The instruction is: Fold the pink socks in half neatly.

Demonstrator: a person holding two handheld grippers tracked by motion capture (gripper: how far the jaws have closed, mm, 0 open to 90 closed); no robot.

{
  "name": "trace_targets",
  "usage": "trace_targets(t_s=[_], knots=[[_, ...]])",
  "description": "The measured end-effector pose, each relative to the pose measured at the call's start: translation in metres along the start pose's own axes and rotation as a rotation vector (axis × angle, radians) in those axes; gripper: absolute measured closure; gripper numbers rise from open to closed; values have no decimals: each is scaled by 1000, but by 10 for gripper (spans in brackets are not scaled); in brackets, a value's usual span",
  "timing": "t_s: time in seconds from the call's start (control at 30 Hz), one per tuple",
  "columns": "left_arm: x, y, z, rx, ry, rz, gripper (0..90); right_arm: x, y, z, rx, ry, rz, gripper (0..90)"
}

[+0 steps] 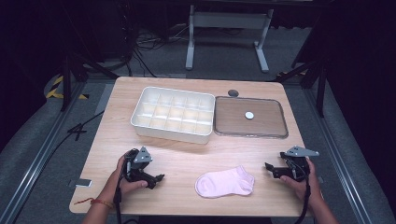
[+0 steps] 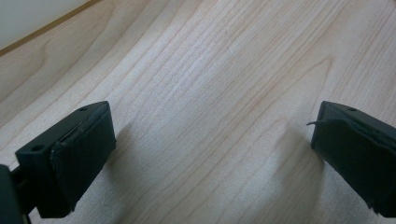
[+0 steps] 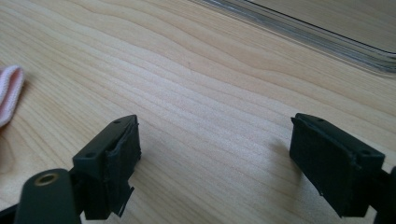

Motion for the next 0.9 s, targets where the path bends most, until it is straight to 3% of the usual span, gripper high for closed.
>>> trace_targets(t_s=[0.57,0.73,0.9], knots=[[0,-1,1,-3,-4,-14,7,1,-1,1,3,2,0,166],[-2,-1,1,-8,-23,-10,18,1,-1,0,2,-3,-3,169],[-2,-3,2,-4,-22,-20,24,5,-3,-1,-8,-23,-30,261]])
Point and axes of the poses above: each handheld gripper's, and its own axes: y roughly forward along the jaws, z roughly out of its underside, x roughly to its left, the point moved 10 cm from there along y, roughly forward along the jaws, and after that the axes turned 5 degrees about -y, right-handed, at the moved point
